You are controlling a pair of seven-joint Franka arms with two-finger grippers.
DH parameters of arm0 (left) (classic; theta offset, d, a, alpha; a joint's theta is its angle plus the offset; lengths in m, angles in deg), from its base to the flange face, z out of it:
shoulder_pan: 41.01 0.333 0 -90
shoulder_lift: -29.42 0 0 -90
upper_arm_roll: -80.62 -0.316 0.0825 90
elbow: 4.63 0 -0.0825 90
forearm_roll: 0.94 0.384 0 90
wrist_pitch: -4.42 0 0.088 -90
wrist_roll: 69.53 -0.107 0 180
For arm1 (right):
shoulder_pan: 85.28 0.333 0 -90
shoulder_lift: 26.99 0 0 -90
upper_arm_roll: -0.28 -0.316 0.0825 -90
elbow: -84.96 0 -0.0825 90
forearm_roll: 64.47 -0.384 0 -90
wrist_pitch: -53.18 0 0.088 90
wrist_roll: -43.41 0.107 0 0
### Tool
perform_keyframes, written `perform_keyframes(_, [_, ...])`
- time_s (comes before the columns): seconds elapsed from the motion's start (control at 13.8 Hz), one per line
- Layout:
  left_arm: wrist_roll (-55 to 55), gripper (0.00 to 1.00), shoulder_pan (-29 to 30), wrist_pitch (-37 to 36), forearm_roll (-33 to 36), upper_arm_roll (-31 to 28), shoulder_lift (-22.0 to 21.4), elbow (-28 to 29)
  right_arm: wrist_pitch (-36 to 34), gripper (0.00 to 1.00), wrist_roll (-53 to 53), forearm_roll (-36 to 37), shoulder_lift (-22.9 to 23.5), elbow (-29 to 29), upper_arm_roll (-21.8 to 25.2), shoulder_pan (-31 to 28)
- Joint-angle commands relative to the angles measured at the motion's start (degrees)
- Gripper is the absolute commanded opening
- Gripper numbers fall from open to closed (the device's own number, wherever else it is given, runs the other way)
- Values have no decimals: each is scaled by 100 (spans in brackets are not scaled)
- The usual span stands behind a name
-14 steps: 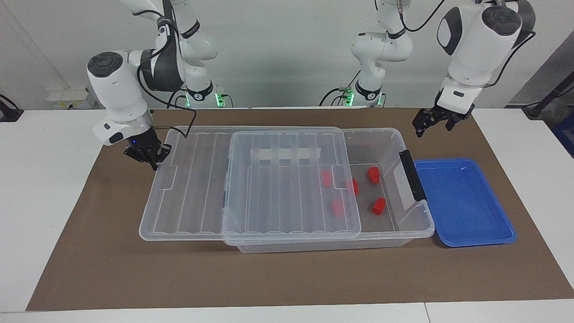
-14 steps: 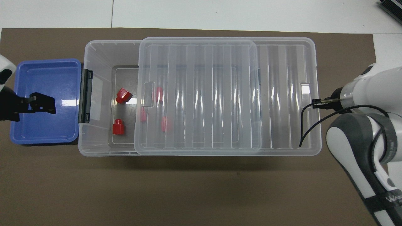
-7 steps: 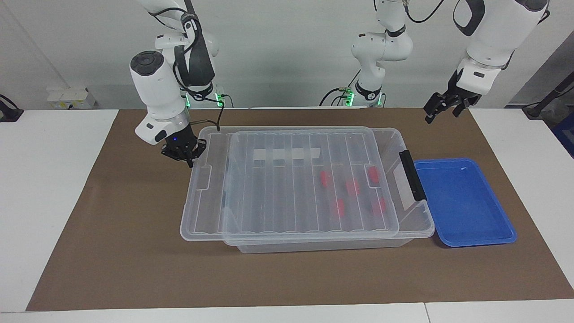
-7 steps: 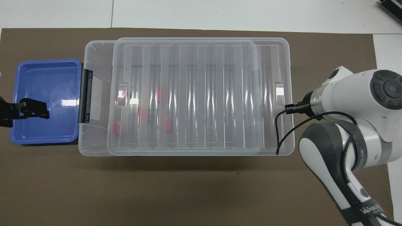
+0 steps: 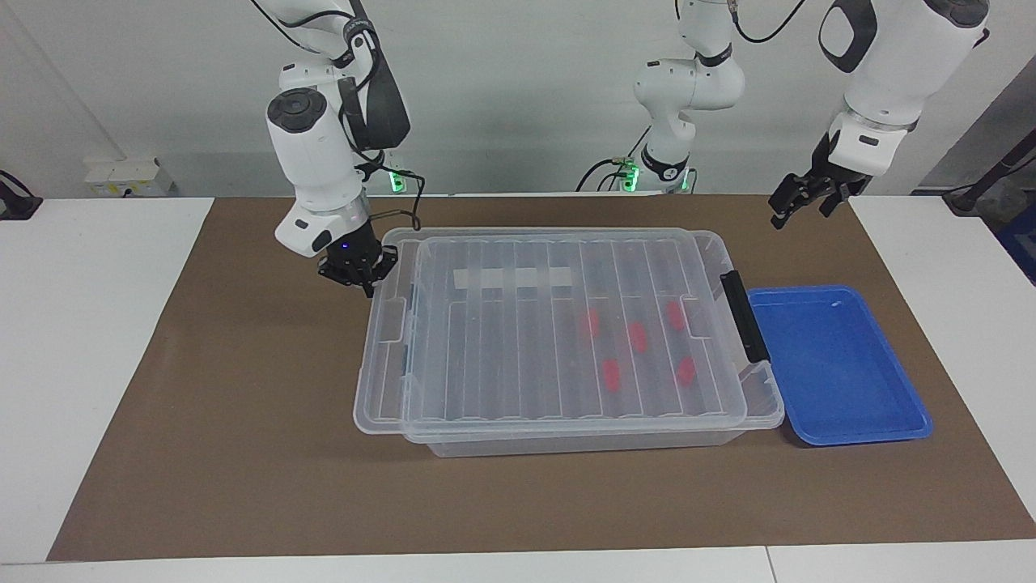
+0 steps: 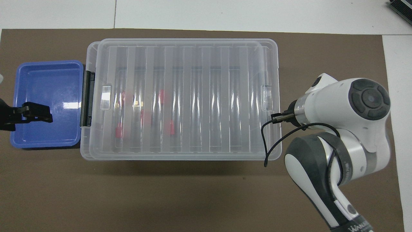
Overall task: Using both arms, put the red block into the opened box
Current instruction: 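Slide the clear lid back over the box with the right gripper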
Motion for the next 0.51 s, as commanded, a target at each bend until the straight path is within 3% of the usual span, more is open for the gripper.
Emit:
perform_keyframes(0.0, [-28, 100, 110, -195, -71, 70, -109, 22, -34, 0, 54, -166, -79, -73, -8, 91])
perform_keyframes(0.43, [-2, 100, 119, -212, -71, 52, -100, 22, -43, 0, 45, -166, -79, -73, 1, 179])
